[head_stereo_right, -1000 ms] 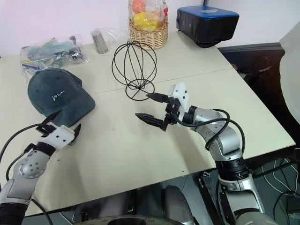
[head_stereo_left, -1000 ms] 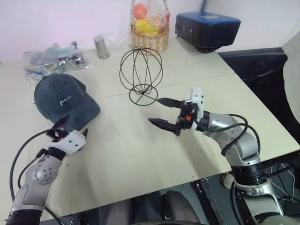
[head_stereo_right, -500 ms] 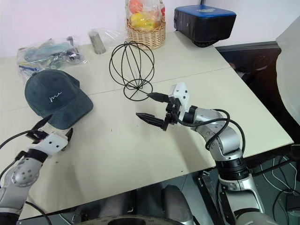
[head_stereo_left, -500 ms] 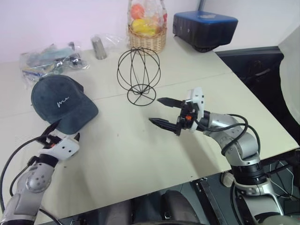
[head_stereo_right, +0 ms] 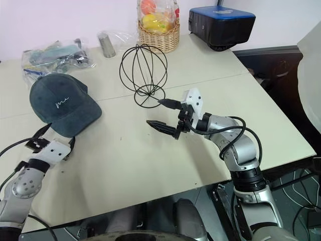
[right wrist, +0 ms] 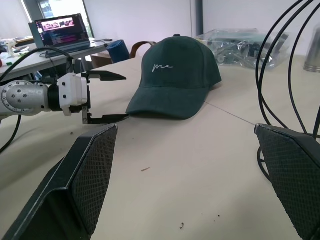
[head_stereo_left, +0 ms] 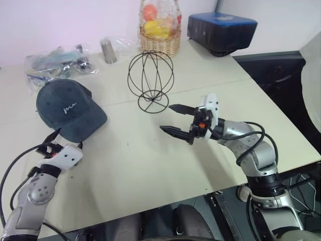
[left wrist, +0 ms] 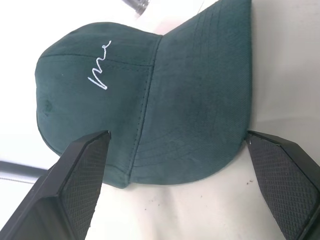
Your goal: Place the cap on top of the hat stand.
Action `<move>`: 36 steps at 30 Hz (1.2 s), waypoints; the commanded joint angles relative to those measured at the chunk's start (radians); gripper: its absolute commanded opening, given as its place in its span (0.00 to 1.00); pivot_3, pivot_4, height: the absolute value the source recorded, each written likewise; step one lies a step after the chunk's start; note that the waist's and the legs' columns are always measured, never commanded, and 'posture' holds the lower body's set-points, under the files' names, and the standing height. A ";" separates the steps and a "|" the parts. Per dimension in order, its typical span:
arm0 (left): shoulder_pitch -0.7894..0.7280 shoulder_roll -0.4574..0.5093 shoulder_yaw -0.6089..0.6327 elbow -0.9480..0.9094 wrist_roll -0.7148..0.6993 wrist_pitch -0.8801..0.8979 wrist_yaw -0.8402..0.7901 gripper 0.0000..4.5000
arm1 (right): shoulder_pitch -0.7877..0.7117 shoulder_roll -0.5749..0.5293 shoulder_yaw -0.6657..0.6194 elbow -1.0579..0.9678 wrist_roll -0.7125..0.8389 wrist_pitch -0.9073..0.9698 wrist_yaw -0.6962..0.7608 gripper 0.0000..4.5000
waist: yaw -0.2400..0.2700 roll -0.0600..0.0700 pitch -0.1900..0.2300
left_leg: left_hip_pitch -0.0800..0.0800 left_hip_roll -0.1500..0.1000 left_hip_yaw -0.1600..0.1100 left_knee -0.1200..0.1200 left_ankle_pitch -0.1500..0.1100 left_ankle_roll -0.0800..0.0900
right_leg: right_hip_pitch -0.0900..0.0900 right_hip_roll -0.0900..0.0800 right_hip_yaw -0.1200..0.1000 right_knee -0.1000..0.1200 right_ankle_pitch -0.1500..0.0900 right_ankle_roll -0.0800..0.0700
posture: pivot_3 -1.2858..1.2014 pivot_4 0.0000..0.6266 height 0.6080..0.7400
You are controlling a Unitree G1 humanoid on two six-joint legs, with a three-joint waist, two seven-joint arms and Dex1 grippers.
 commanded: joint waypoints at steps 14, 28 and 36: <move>-0.003 -0.010 -0.047 0.031 -0.112 -0.069 -0.137 1.00 | -0.015 -0.007 -0.021 -0.028 0.008 -0.010 -0.010 1.00 | 0.024 0.004 -0.002 | 0.000 -0.001 0.000 0.002 0.000 0.000 | 0.001 -0.001 0.000 0.000 0.000 0.000 | 0.52 0.24 1.00; -0.061 0.006 -0.073 0.033 -0.014 -0.100 -0.107 1.00 | -0.042 -0.053 0.038 -0.091 -0.029 -0.036 0.057 1.00 | 0.028 0.004 -0.002 | 0.000 -0.001 0.000 0.002 0.000 0.000 | 0.002 -0.001 -0.001 -0.001 0.000 0.000 | 0.52 0.24 1.00; -0.108 0.006 -0.088 0.079 0.017 -0.091 -0.083 1.00 | -0.059 -0.095 0.081 -0.107 0.006 0.062 0.121 1.00 | 0.029 0.004 -0.002 | 0.000 -0.001 -0.001 0.002 0.000 0.000 | 0.003 -0.001 -0.002 -0.001 0.000 0.001 | 0.52 0.24 1.00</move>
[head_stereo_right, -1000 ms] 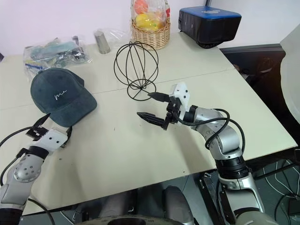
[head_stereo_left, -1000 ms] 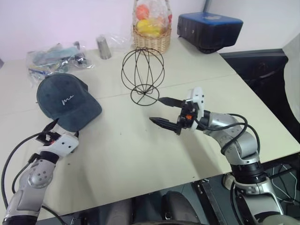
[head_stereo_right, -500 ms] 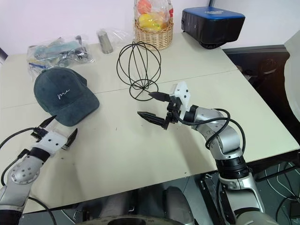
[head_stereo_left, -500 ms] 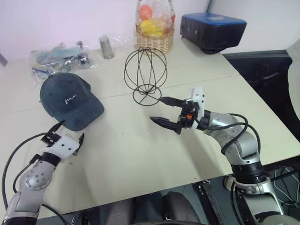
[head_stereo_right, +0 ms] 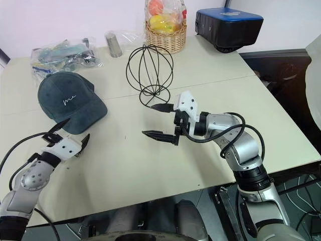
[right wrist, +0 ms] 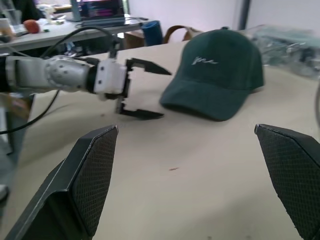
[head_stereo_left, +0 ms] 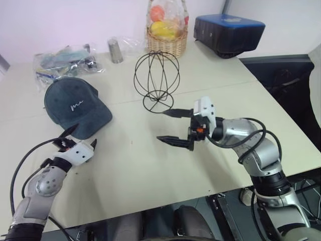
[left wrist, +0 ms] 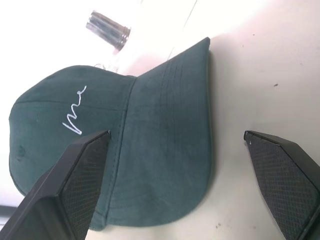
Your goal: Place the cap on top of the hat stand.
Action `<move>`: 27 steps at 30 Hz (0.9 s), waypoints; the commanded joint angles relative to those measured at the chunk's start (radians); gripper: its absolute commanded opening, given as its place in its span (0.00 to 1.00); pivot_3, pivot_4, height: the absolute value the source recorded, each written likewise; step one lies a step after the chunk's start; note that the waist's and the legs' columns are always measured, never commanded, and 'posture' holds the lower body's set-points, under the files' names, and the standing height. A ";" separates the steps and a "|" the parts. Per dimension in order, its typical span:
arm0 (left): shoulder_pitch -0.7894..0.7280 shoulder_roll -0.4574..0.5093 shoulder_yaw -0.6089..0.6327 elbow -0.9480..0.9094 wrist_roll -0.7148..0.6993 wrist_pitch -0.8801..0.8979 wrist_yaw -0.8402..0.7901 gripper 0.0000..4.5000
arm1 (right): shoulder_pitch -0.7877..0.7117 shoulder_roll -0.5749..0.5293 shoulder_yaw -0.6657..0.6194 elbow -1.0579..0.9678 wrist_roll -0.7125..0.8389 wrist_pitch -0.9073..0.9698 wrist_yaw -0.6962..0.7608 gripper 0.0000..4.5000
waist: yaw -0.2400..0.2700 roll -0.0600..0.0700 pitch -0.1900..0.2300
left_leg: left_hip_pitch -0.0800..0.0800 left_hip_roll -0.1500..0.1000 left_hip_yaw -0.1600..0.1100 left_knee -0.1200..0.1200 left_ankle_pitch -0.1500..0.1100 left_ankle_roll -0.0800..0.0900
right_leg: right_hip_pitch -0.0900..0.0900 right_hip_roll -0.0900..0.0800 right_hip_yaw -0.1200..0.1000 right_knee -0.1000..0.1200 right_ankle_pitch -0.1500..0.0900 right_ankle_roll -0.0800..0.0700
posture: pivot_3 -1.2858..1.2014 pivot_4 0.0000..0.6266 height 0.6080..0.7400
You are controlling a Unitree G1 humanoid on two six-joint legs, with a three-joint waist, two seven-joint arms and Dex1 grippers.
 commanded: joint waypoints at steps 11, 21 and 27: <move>-0.051 -0.007 -0.040 0.037 0.089 0.060 0.077 1.00 | -0.071 -0.057 0.074 0.023 -0.055 -0.007 0.101 1.00 | 0.000 0.000 0.000 | 0.000 0.000 -0.001 0.000 0.000 0.000 | 0.000 0.000 -0.001 0.000 0.000 0.000 | 0.52 0.24 1.00; -0.039 0.002 -0.026 0.028 0.130 0.117 0.143 1.00 | -0.104 -0.070 0.091 0.091 -0.111 -0.054 0.164 1.00 | -0.004 0.000 0.000 | 0.000 0.000 -0.001 0.000 0.000 0.000 | 0.000 0.001 -0.001 0.000 0.000 0.000 | 0.52 0.24 1.00; -0.023 0.003 -0.018 0.018 0.133 0.151 0.164 1.00 | -0.106 -0.064 0.085 0.100 -0.117 -0.067 0.166 1.00 | -0.008 0.000 0.000 | 0.000 0.000 -0.001 0.000 0.000 0.000 | 0.000 0.001 -0.001 0.000 0.000 0.000 | 0.52 0.24 1.00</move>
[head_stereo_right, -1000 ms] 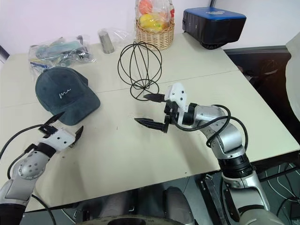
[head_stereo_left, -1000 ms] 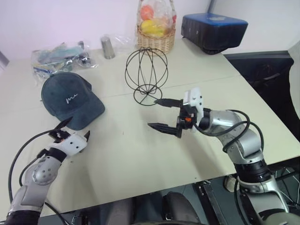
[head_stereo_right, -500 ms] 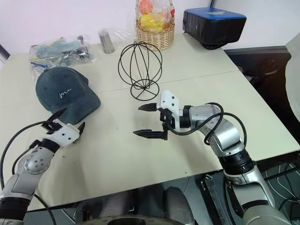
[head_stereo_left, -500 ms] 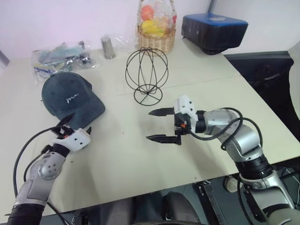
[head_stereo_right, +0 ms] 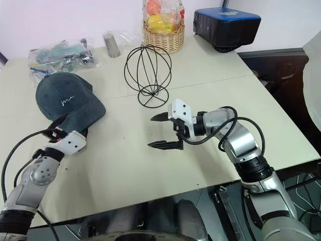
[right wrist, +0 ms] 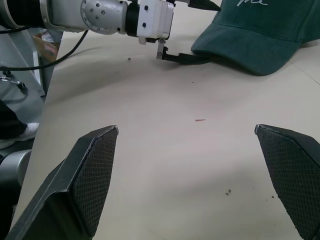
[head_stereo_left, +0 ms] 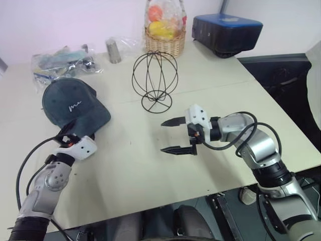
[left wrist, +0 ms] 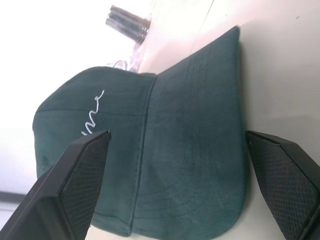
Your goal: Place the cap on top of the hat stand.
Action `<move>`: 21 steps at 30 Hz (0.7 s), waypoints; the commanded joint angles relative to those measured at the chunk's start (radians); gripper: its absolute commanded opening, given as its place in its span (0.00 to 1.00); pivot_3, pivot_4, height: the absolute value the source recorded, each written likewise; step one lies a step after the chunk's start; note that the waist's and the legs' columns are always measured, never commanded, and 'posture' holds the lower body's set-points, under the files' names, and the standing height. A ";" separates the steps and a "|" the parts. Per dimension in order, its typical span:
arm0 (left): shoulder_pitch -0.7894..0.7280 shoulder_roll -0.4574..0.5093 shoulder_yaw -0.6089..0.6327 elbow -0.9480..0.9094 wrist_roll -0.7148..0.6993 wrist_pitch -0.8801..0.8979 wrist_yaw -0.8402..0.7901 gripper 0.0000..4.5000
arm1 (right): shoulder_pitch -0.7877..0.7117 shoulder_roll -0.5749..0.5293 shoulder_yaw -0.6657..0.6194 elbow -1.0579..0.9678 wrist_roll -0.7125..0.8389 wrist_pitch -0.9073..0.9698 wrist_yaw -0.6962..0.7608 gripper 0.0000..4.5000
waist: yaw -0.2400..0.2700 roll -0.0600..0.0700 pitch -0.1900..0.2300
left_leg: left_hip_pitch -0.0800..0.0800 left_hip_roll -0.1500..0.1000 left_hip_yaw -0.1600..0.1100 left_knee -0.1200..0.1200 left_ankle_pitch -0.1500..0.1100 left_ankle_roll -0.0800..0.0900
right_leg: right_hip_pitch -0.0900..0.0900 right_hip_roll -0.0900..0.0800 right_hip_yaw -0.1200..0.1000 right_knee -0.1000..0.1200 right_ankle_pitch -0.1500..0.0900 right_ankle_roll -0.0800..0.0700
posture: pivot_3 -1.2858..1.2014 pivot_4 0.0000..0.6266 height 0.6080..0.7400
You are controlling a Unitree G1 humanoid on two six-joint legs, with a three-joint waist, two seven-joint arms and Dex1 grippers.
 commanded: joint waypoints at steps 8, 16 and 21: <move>0.042 0.019 0.031 0.008 0.014 0.062 0.038 1.00 | -0.020 0.021 -0.020 -0.003 -0.002 -0.030 -0.009 1.00 | -0.003 0.000 0.000 | 0.000 0.000 0.000 0.000 0.000 0.000 | 0.000 0.000 0.000 0.000 0.000 0.000 | 0.52 0.24 1.00; 0.046 0.025 0.028 0.010 0.008 0.064 0.052 0.57 | -0.019 0.025 -0.024 0.002 -0.004 -0.038 -0.018 1.00 | -0.002 0.000 0.000 | -0.001 0.000 0.000 -0.001 0.000 0.000 | -0.001 0.000 0.000 0.000 0.000 0.000 | 0.52 0.24 1.00; 0.058 0.022 0.033 0.003 0.009 0.065 0.064 0.36 | -0.018 0.026 -0.028 0.003 -0.004 -0.042 -0.022 1.00 | 0.000 0.000 0.000 | -0.001 0.000 0.000 0.000 0.000 0.000 | -0.001 -0.001 0.000 0.000 0.000 0.000 | 0.52 0.24 1.00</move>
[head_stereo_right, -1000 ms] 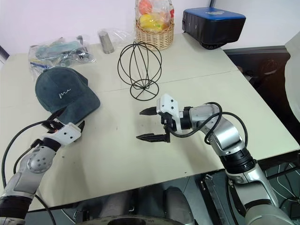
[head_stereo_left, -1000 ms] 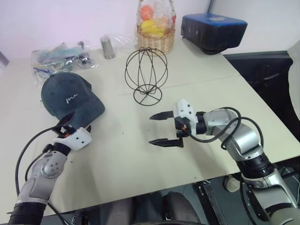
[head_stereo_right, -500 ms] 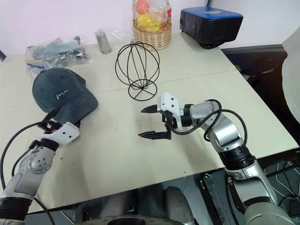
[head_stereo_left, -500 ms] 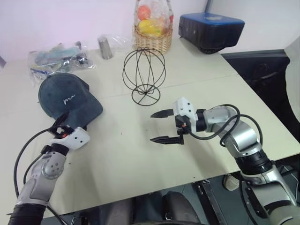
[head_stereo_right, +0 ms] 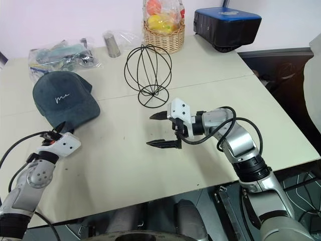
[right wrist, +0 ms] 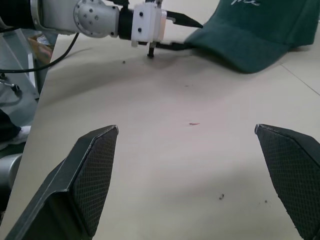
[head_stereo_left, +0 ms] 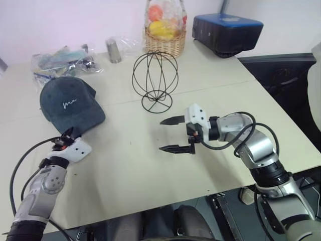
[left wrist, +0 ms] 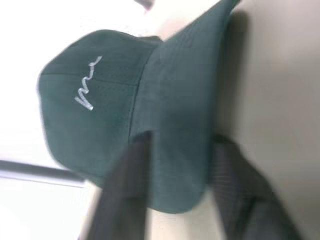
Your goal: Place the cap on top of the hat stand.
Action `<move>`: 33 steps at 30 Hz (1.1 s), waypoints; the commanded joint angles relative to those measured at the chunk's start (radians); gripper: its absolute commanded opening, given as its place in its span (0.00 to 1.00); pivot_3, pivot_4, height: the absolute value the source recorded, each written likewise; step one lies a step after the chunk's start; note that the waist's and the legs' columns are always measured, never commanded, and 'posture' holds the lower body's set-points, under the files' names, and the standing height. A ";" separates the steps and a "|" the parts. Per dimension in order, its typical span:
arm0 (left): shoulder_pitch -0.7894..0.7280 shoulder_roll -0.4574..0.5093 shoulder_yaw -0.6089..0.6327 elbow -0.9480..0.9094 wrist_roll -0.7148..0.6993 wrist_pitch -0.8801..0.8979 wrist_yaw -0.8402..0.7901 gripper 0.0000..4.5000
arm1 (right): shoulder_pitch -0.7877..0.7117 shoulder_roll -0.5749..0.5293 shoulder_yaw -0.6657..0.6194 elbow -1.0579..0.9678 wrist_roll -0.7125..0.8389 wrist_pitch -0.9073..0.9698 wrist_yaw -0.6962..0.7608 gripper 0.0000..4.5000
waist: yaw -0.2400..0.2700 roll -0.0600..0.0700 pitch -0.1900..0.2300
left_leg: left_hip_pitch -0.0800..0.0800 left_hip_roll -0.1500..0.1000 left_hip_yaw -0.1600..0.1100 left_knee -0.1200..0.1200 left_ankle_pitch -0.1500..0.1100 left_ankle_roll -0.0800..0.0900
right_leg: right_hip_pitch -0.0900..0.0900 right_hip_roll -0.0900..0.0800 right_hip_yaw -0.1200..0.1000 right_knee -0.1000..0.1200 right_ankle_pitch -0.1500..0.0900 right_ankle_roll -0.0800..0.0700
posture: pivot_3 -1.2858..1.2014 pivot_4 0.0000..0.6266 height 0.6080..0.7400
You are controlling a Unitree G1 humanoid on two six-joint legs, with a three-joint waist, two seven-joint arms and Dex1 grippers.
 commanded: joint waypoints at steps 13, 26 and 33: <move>0.018 0.043 0.098 -0.090 0.048 -0.048 0.107 0.36 | -0.026 0.019 -0.028 0.005 0.006 -0.032 -0.017 1.00 | 0.003 -0.001 0.000 | -0.001 0.000 0.000 0.000 0.000 0.000 | 0.000 0.000 0.000 0.000 0.000 0.000 | 0.52 0.24 1.00; -0.003 0.034 0.091 -0.104 0.064 -0.061 0.109 0.18 | -0.040 0.031 -0.035 0.026 -0.001 -0.054 -0.022 1.00 | 0.000 -0.001 0.000 | -0.001 0.000 0.000 0.000 0.000 0.000 | -0.001 0.000 0.000 -0.001 0.000 0.000 | 0.52 0.24 1.00; -0.013 0.027 0.091 -0.102 0.070 -0.058 0.111 0.01 | -0.038 0.031 -0.036 0.024 -0.001 -0.056 -0.028 1.00 | 0.001 -0.001 0.000 | -0.001 0.000 0.000 0.000 0.000 0.000 | -0.001 0.000 0.000 -0.001 0.000 0.000 | 0.52 0.24 1.00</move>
